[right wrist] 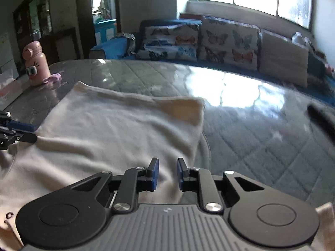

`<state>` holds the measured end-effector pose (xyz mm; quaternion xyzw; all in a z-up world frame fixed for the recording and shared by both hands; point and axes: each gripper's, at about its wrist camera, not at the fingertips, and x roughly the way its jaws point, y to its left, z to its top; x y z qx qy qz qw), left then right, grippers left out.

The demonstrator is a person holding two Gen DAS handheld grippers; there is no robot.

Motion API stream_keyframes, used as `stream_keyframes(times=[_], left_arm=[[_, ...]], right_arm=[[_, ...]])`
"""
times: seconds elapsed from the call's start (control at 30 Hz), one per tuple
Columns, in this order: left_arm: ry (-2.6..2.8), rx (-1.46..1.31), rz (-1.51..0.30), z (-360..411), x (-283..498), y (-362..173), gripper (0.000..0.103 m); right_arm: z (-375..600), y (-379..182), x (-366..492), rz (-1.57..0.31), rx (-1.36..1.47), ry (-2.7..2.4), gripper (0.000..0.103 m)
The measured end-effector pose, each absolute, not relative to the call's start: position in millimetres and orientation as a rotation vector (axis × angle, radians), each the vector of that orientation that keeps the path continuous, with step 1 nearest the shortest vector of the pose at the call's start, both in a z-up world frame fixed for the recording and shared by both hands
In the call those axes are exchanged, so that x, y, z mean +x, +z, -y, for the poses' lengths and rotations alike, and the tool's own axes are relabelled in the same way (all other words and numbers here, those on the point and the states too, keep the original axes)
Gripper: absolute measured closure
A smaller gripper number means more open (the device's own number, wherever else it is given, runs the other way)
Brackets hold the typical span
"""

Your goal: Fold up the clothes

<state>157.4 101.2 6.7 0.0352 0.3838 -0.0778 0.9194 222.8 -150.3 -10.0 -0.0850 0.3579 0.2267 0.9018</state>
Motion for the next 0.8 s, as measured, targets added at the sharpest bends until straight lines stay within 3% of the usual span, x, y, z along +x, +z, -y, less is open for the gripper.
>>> stream_keyframes(times=[0.47,0.8], left_arm=[[-0.116,0.049,-0.786,-111,209,5,0.078],[-0.044,0.056,-0.800,-119,250,1,0.073]], right_arm=[[143,-19,270,-0.761,-0.121,0.449,0.082],[134,-18,299,-0.739,-0.124,0.420,0.082]])
